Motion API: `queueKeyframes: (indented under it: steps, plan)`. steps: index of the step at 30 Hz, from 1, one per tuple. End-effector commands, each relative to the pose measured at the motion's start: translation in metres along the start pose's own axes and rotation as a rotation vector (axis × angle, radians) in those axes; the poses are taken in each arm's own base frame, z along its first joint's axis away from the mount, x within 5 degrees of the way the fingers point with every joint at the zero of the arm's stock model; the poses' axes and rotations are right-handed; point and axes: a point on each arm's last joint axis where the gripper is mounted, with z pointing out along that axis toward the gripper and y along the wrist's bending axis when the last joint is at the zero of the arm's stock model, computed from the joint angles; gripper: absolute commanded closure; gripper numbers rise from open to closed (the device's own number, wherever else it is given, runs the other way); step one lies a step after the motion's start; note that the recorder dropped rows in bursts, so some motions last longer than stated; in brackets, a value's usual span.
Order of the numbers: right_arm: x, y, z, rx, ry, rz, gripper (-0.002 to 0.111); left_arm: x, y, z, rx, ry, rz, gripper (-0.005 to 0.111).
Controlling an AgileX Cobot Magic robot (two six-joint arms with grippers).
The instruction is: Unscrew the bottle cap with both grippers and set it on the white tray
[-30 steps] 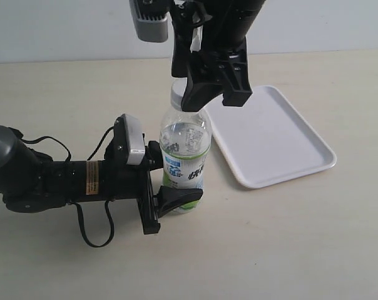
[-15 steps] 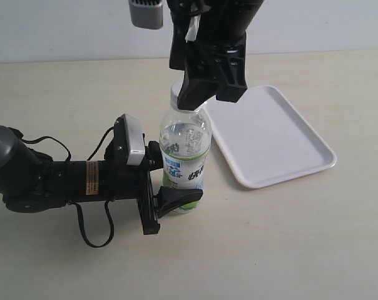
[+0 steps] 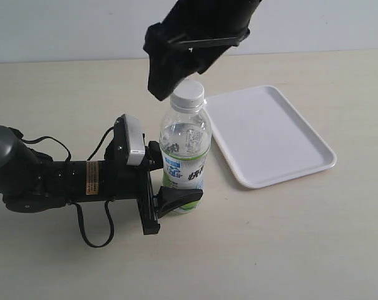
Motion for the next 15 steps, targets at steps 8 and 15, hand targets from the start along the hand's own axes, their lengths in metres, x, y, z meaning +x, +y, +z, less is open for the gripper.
queueKeyframes:
  steps: [8, 15]
  plan:
    - [-0.003, -0.007, 0.014, 0.025, 0.028, 0.329, 0.035, -0.005, -0.001, 0.001, 0.017, -0.024, 0.018, 0.106]
    - [-0.003, -0.009, 0.019, 0.034, 0.040, 0.331, 0.039, -0.005, -0.001, 0.001, 0.017, -0.024, 0.018, 0.106]
